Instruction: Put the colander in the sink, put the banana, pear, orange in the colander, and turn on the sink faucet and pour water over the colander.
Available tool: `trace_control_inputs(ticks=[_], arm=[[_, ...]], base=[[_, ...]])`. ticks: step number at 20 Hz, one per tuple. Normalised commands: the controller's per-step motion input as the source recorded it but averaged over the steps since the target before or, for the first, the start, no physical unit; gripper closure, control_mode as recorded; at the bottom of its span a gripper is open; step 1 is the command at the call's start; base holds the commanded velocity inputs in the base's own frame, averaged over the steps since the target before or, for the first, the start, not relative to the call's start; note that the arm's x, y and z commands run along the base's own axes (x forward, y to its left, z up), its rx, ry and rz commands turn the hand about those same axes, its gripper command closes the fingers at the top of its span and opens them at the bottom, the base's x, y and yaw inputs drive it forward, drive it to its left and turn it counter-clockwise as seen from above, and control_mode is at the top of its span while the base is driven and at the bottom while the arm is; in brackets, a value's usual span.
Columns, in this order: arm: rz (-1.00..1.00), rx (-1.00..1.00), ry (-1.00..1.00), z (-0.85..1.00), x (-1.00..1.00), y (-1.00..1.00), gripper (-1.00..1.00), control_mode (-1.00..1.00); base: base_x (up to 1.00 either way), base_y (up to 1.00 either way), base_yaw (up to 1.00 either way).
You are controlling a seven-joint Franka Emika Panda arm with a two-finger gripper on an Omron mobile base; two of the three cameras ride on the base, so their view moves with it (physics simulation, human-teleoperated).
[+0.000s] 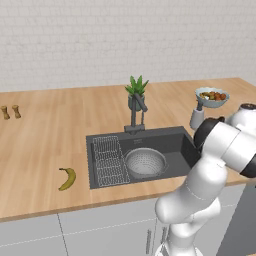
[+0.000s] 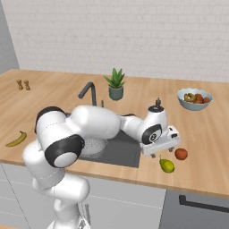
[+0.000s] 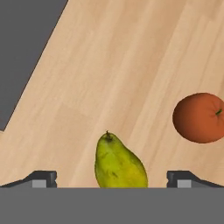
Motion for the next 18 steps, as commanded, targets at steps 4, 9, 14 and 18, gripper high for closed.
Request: trace_control_inputs(ticks=[4, 9, 14, 18], arm=[[0.0, 0.0, -0.31, -0.14, 0.0, -0.03, -1.0, -1.0], [0.0, 0.0, -0.11, -0.14, 0.0, -0.02, -1.0, -1.0], [-0.02, -0.01, 0.04, -0.02, 0.0, 0.0, -1.0, -1.0], [-0.04, -0.02, 0.08, 0.0, 0.0, -0.09, -1.0, -1.0]], base=[[0.0, 0.0, 0.0], [0.0, 0.0, 0.0], [0.0, 0.0, 0.0], [0.0, 0.0, 0.0]])
